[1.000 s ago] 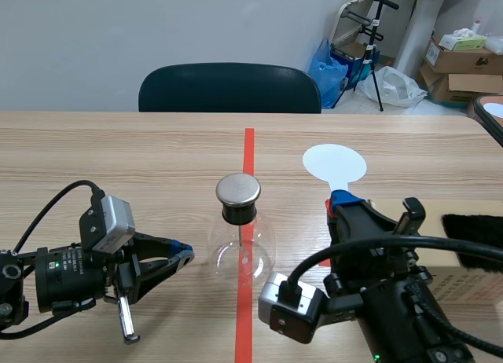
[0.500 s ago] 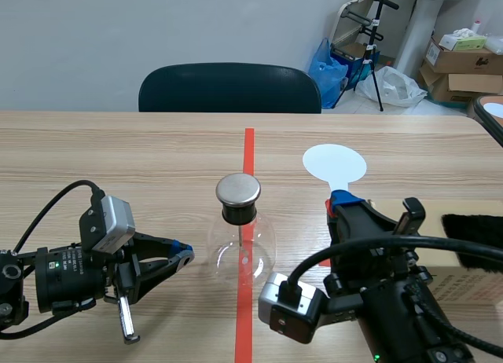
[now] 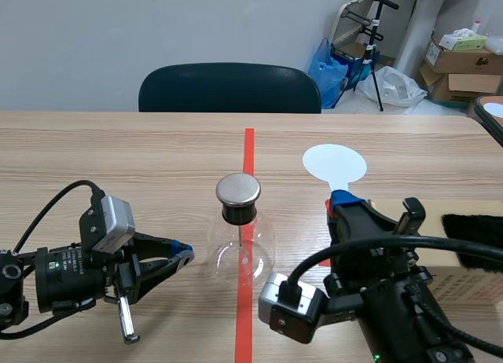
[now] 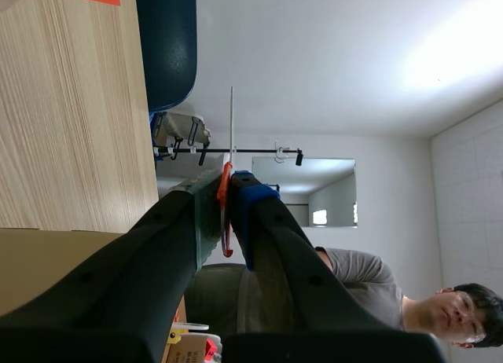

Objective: Do the electroscope experiment

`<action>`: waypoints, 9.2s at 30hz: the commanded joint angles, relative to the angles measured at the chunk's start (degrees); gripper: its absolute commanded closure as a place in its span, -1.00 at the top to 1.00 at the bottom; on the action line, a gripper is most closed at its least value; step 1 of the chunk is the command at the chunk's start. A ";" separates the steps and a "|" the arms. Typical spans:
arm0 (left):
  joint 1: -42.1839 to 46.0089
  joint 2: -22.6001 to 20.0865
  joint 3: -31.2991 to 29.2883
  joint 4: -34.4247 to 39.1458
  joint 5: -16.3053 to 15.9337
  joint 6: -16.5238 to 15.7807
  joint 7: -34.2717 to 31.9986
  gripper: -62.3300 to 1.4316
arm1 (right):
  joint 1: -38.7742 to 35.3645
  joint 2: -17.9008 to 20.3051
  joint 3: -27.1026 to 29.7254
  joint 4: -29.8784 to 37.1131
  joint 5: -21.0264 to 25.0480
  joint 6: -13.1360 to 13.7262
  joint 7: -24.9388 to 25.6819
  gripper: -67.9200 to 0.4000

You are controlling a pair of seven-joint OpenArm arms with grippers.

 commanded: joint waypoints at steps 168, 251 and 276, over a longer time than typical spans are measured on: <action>0.02 0.13 -0.20 1.18 -0.79 -0.11 -0.61 -0.86 | 0.72 0.26 -0.11 0.39 -0.04 0.61 25.11 -0.94; 0.02 0.15 -0.20 1.18 -0.79 -0.13 -0.74 -0.86 | 0.70 0.28 -0.09 0.39 -0.04 0.39 -14.69 -0.94; 0.00 0.13 -0.22 1.18 -0.79 -0.11 -0.81 -0.86 | 0.70 0.28 -0.09 0.39 -0.04 0.42 -14.82 -0.94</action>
